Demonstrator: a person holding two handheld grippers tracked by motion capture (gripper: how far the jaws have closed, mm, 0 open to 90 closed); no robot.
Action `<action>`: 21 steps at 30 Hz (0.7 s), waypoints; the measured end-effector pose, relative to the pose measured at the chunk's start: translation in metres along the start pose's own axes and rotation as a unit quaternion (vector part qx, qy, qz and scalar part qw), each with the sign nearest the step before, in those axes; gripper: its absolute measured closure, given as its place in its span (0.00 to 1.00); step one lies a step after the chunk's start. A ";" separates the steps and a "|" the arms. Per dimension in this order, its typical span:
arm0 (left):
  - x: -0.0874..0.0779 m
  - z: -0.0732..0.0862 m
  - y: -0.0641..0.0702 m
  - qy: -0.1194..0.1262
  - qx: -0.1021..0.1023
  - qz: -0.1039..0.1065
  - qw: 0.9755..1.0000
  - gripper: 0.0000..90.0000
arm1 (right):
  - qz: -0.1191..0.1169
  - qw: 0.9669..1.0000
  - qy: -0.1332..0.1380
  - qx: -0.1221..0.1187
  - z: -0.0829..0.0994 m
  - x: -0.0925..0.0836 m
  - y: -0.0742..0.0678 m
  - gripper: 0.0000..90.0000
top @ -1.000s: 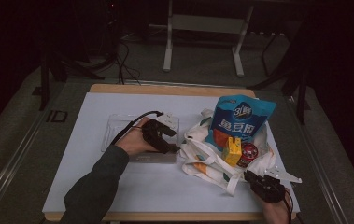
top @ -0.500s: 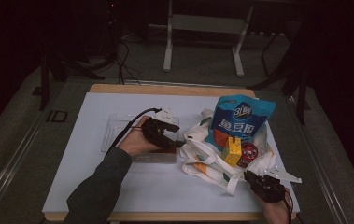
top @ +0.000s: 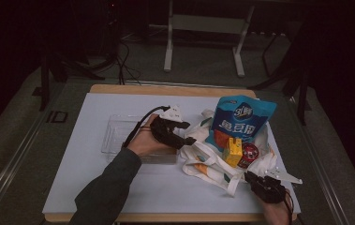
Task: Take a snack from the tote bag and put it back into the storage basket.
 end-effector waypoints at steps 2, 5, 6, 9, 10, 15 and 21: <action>0.002 -0.004 0.003 0.003 0.004 0.003 1.000 0.39 | 0.001 1.000 0.000 0.000 0.000 0.000 0.000 0.87; 0.006 -0.011 0.007 0.007 0.013 0.004 1.000 0.41 | 0.000 1.000 0.001 0.000 0.000 0.000 0.000 0.86; 0.008 -0.013 0.008 0.008 0.015 0.005 1.000 0.41 | 0.000 1.000 0.001 0.000 0.000 0.000 0.000 0.86; 0.013 -0.018 0.009 0.006 0.018 0.005 1.000 0.41 | 0.000 1.000 0.000 -0.001 0.000 0.000 0.000 0.86; 0.014 -0.019 0.010 0.007 0.018 0.004 1.000 0.41 | 0.000 1.000 0.000 -0.001 0.000 0.000 0.000 0.86; 0.023 -0.023 0.012 0.004 0.014 0.009 1.000 0.41 | 0.001 1.000 0.001 -0.001 0.000 0.000 0.000 0.86; 0.033 -0.026 0.015 -0.003 0.015 0.017 1.000 0.41 | 0.000 1.000 0.001 0.000 0.000 0.000 0.000 0.86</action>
Point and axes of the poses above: each handheld gripper's, and its own axes: x roughly forward along the jaws, z roughly out of its underside, y roughly to its right, the point moved 4 cm from there along x, roughly forward along the jaws, and after that the axes turned 7 degrees about x, right-handed, at the moved point
